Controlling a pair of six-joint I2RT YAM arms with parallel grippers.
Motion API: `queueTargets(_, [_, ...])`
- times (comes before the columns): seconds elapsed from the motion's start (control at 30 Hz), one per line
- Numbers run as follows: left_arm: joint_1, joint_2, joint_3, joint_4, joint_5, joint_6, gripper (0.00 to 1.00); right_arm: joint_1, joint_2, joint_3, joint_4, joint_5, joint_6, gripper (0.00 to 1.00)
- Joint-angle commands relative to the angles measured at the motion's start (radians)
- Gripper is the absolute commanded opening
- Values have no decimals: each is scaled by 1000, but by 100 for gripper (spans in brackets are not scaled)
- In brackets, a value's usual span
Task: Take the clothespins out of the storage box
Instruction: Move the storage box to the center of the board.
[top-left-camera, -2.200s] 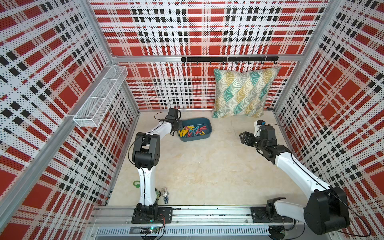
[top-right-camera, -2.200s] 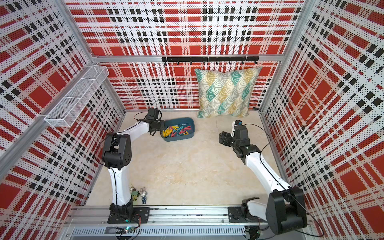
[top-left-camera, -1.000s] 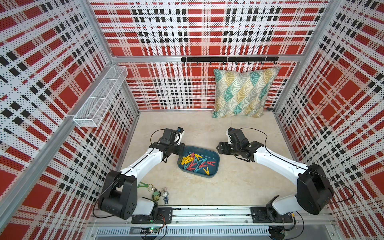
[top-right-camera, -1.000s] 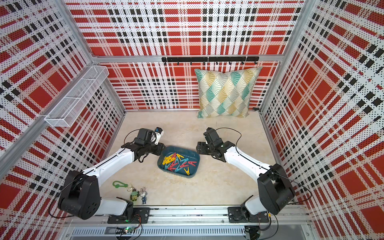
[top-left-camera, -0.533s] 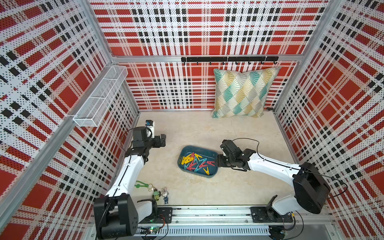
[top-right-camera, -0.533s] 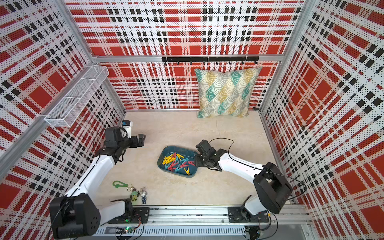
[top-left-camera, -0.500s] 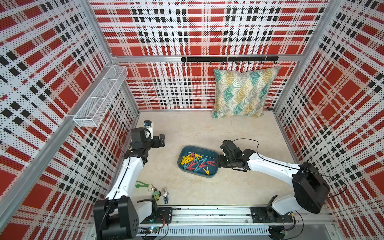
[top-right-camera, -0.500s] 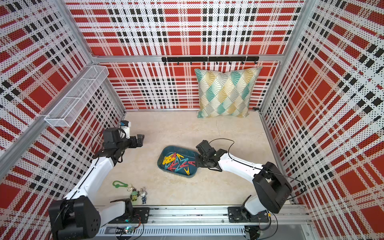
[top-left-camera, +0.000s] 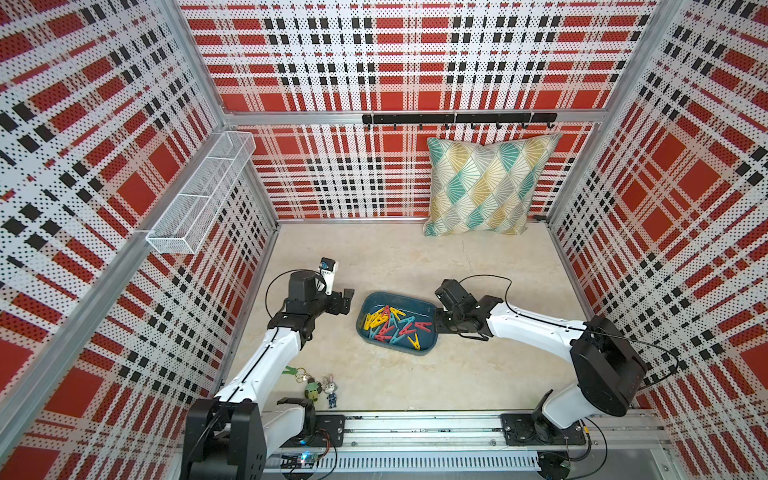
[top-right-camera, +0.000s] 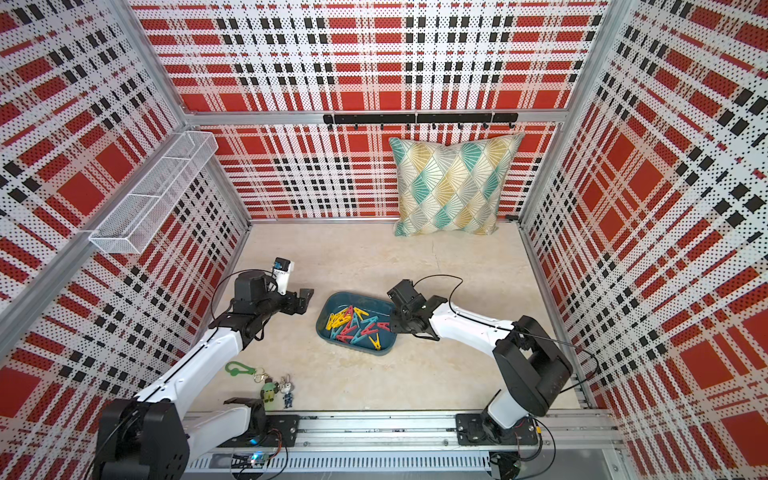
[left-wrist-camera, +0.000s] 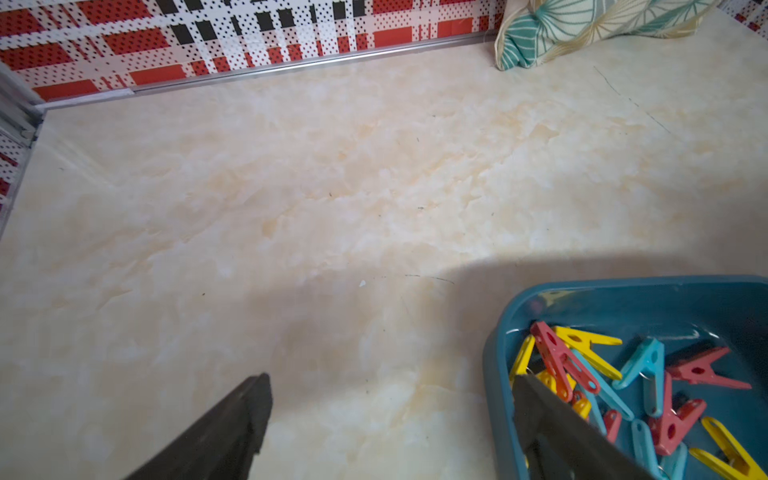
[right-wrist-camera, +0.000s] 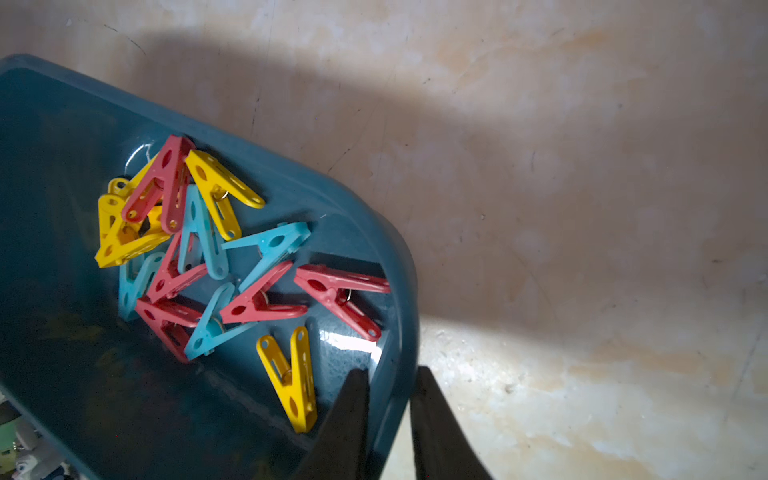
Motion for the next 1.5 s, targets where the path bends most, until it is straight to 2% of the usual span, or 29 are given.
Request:
queueTargets(0.0, [-4,26,8,-2,19,25,95,0,-14,3,-29,8,-33,19])
queueTargets(0.13, [-12,46,13,-16,35,25,95,1,-44,-19,-34,-25,-69,15])
queueTargets(0.27, [-14,55,15,-23,39,27,95,3,-73,-52,-34,-68,-100,14])
queueTargets(0.4, [-14,63,15,-24,33,30,96,15,-96,-51,-66,-67,-125,23])
queueTargets(0.47, [-16,68,15,-26,22,35,96,28,-118,-33,-96,-31,-136,27])
queueTargets(0.53, [-14,74,15,-29,11,41,96,42,-149,-7,-136,26,-147,38])
queueTargets(0.57, [-14,77,15,-29,5,42,97,45,-163,3,-152,49,-152,40])
queueTargets(0.67, [-12,95,30,-41,-13,46,99,49,-200,30,-191,96,-182,40])
queueTargets(0.83, [-6,119,44,-44,-59,37,99,64,-235,68,-215,64,-293,39])
queueTargets(0.93, [1,123,45,-47,-57,34,99,97,-199,125,-258,15,-365,39])
queueTargets(1.1, [1,137,45,-47,-66,34,99,168,-47,240,-358,28,-396,39])
queueTargets(1.33, [5,136,41,-38,-85,24,99,231,101,307,-284,22,-270,42])
queueTargets(1.47, [7,133,38,-33,-86,22,99,263,178,353,-297,69,-207,41])
